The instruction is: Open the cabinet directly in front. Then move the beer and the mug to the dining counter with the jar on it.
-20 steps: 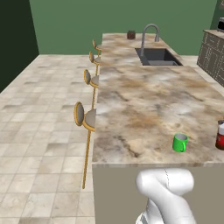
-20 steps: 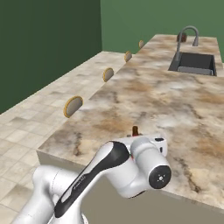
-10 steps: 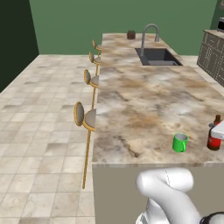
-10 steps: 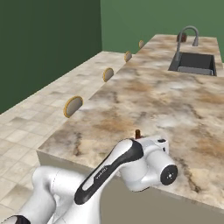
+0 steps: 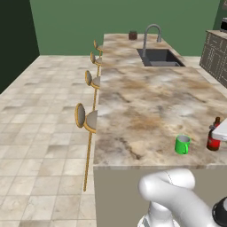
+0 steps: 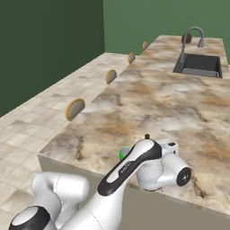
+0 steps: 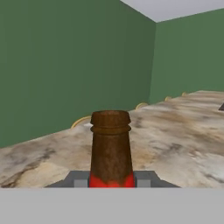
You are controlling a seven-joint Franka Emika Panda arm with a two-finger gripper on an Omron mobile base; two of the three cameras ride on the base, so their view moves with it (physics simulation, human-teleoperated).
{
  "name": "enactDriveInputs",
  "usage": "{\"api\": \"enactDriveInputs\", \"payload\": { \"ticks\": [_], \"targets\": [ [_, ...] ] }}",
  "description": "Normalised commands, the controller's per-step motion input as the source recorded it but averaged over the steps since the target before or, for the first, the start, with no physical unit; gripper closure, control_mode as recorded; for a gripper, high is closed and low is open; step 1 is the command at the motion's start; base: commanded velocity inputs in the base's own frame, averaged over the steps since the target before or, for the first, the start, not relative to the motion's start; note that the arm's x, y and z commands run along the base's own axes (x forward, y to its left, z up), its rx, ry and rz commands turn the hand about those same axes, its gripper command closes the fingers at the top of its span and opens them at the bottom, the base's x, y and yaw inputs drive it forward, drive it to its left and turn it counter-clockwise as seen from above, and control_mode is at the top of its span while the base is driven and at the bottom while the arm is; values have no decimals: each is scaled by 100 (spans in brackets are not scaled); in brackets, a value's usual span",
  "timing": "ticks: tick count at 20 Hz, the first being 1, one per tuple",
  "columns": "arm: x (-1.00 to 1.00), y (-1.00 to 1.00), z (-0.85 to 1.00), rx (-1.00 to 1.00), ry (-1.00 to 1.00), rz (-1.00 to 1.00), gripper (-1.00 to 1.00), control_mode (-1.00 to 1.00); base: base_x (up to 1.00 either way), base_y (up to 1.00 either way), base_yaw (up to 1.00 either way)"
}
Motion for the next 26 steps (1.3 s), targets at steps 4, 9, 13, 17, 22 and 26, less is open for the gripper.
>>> {"api": "enactDriveInputs", "payload": {
  "ticks": [4,9,13,17,22,26],
  "targets": [
    [19,-14,-10,10,0,0,100,-100,0,0,0],
    [14,-1,-5,6,0,0,100,-100,0,0,0],
    [14,0,-4,0,-1,0,100,-100,0,0,0],
    [2,0,-11,0,-5,0,100,-100,0,0,0],
    [0,0,-14,0,-8,0,100,-100,0,0,0],
    [0,0,-16,0,-9,0,100,-100,0,0,0]
  ]
}}
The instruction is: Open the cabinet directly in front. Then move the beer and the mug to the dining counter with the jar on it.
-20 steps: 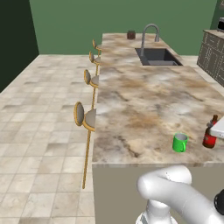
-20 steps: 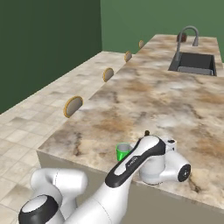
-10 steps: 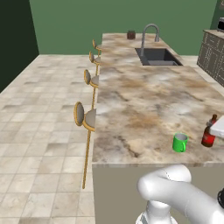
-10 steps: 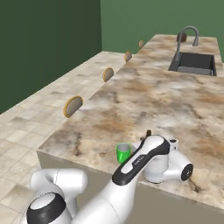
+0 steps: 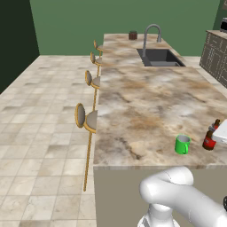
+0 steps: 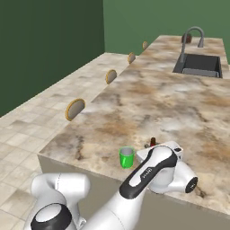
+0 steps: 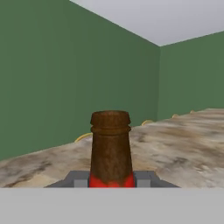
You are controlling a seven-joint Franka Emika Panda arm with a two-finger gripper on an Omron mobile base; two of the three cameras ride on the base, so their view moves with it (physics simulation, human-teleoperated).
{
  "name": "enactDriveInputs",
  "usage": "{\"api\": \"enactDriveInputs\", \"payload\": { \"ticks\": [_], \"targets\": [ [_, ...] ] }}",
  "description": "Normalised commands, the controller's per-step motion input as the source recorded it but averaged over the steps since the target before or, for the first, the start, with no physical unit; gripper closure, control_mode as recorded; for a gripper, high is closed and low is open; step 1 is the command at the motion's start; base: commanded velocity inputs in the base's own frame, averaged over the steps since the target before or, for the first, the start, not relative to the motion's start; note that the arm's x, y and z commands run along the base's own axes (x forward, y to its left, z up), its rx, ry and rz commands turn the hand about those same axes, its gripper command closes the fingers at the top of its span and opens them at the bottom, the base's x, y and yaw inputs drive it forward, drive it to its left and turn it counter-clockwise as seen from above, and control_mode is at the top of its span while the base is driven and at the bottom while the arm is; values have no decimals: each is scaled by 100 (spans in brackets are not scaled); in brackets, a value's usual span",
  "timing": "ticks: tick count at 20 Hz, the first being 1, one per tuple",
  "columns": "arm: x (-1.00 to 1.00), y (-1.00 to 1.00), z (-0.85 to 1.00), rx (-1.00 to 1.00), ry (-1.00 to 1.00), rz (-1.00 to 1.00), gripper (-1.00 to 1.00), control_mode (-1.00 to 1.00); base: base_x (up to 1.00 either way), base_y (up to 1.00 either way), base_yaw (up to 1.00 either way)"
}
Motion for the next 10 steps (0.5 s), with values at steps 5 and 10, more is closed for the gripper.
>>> {"api": "enactDriveInputs", "payload": {
  "ticks": [5,10],
  "targets": [
    [3,0,-15,0,-6,0,100,-100,0,0,0],
    [8,0,-12,1,-4,0,100,-100,0,0,0]
  ]
}}
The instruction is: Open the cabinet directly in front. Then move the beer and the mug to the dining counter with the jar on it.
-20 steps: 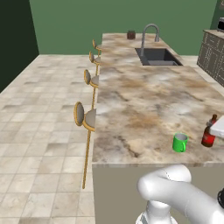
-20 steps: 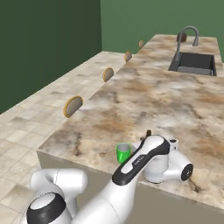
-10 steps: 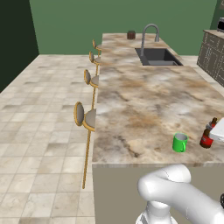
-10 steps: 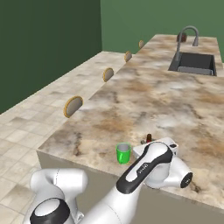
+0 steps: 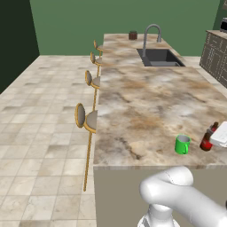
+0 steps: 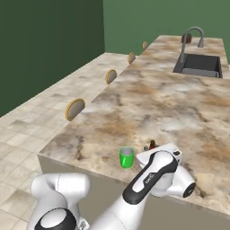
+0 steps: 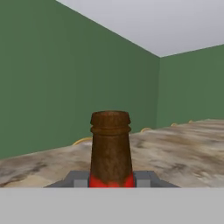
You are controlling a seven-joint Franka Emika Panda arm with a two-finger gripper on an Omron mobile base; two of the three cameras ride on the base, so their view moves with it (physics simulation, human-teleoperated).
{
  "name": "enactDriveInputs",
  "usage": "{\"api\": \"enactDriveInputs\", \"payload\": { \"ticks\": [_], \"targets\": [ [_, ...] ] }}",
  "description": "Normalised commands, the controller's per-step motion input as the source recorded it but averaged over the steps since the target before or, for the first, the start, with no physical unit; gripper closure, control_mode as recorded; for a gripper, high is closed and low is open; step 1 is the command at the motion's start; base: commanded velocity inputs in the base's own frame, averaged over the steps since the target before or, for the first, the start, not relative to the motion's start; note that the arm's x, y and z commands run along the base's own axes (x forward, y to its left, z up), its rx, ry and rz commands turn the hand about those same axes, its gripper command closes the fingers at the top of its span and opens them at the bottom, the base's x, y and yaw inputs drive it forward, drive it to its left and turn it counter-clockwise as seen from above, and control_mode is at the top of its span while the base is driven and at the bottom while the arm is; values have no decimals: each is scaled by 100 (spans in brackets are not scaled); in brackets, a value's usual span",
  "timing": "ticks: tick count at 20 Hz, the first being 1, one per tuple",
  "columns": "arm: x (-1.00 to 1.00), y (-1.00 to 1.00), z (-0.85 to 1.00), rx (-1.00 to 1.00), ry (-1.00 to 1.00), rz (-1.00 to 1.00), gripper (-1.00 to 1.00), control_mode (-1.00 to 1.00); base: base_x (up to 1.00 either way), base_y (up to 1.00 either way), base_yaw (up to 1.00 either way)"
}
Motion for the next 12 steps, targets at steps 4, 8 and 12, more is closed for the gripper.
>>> {"api": "enactDriveInputs", "payload": {
  "ticks": [4,8,12],
  "targets": [
    [18,0,-16,0,-2,0,100,-100,0,0,0],
    [19,0,-23,0,-1,0,100,-100,0,0,0],
    [19,0,-26,0,-1,0,100,-100,0,0,0]
  ]
}}
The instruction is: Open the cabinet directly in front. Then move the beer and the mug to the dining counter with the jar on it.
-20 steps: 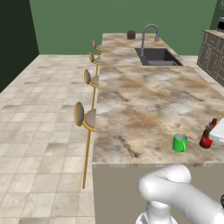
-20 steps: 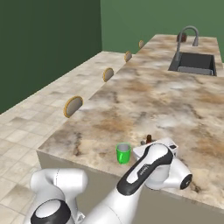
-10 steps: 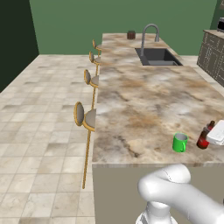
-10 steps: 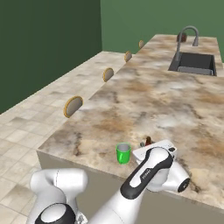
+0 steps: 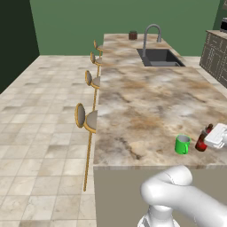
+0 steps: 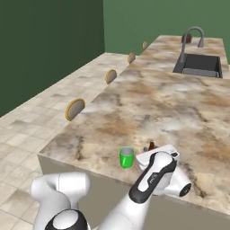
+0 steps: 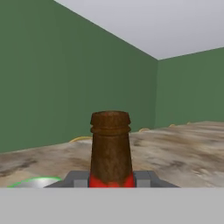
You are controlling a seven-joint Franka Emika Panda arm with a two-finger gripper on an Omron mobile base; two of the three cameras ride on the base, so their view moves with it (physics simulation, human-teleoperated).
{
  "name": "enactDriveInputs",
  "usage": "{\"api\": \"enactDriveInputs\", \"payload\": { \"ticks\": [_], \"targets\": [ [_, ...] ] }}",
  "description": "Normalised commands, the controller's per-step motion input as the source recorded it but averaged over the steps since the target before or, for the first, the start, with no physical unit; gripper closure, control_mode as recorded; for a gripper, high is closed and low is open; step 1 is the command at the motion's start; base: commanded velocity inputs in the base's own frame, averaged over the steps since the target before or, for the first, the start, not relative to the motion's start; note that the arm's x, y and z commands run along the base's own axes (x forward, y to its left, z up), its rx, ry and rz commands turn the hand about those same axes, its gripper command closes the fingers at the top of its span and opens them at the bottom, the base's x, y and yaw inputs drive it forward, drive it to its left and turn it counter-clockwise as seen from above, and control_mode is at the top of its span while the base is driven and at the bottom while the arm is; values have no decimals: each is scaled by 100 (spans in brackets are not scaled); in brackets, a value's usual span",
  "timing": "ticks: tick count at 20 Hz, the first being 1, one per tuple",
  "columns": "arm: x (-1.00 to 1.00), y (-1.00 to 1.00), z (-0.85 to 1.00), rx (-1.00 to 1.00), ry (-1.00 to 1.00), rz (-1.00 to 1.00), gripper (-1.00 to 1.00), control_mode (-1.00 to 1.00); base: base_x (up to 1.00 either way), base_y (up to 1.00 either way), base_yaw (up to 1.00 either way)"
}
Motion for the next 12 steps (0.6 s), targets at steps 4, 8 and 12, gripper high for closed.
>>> {"api": "enactDriveInputs", "payload": {
  "ticks": [4,8,12],
  "targets": [
    [16,0,-24,0,-4,0,100,-100,0,0,0],
    [18,0,-23,0,-4,0,100,-100,0,0,0],
    [18,0,-23,0,-3,0,100,-100,0,0,0]
  ]
}}
